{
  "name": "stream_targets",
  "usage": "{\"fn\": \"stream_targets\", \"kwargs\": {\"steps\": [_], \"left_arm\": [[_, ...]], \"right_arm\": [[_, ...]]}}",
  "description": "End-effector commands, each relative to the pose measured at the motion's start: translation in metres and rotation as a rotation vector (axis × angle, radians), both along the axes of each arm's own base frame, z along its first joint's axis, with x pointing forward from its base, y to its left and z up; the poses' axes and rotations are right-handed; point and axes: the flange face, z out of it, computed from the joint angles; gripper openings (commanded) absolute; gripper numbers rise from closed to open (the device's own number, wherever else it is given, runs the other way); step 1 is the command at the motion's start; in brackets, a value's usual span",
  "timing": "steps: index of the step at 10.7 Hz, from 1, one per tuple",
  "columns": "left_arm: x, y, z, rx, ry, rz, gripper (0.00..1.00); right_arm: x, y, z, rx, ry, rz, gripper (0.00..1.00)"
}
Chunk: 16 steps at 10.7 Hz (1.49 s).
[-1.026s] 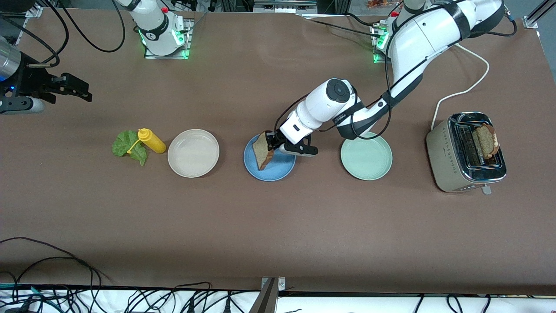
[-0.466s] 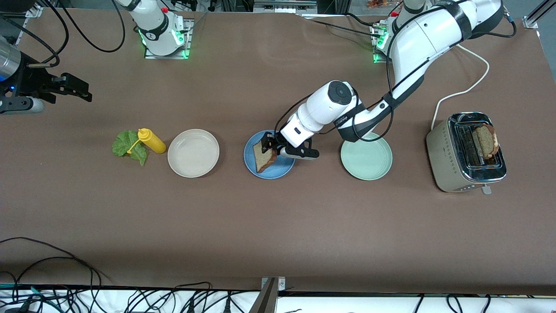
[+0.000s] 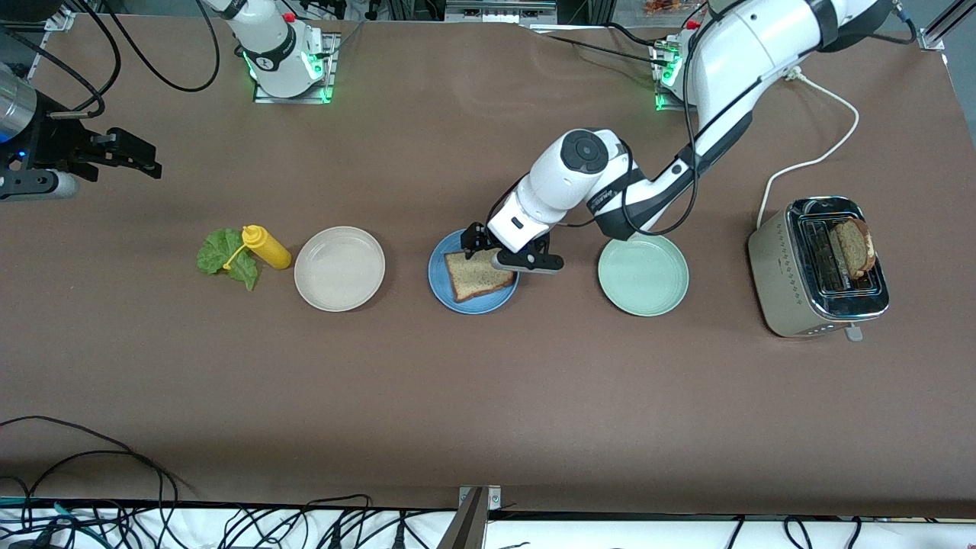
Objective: Make sandwich in blue plate with both arms
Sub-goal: 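Release the bread and withdraw the left gripper toward the toaster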
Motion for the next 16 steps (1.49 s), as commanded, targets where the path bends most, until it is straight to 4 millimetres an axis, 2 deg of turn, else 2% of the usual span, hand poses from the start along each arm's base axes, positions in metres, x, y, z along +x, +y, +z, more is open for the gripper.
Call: {"fn": "stream_targets", "kwargs": {"steps": [1,3,8,9,10,13,15,16], "left_arm": [[-0.014,0.014,0.052,0.22,-0.034,-0.012,1.0],[-0.018,0.033,0.073,0.36,-0.028,-0.008,1.0],[-0.004,0.093,0.113,0.539,-0.014,0.116,1.0],[0.007,0.112,0.119,0.526,0.014,0.174,1.0],[0.015,0.131,0.127,0.502,0.047,0.235,1.0],[0.034,0.205,0.154,0.506,0.09,0.155,1.0],[0.044,0.257,0.172,0.495,0.119,0.094,1.0],[0.047,0.287,0.176,0.484,0.128,0.063,1.0]], "right_arm": [[-0.004,0.002,0.005,-0.009,0.008,-0.005,1.0],[-0.003,-0.001,0.002,-0.012,0.012,-0.01,1.0],[0.017,-0.018,-0.045,-0.006,0.085,0.003,1.0],[0.021,-0.024,-0.056,0.008,0.103,0.06,1.0],[0.026,-0.039,-0.065,0.025,0.108,0.105,1.0],[0.042,-0.074,-0.106,0.067,0.133,0.297,1.0],[0.052,-0.095,-0.144,0.108,0.155,0.457,1.0],[0.058,-0.099,-0.164,0.127,0.16,0.557,1.0]]}}
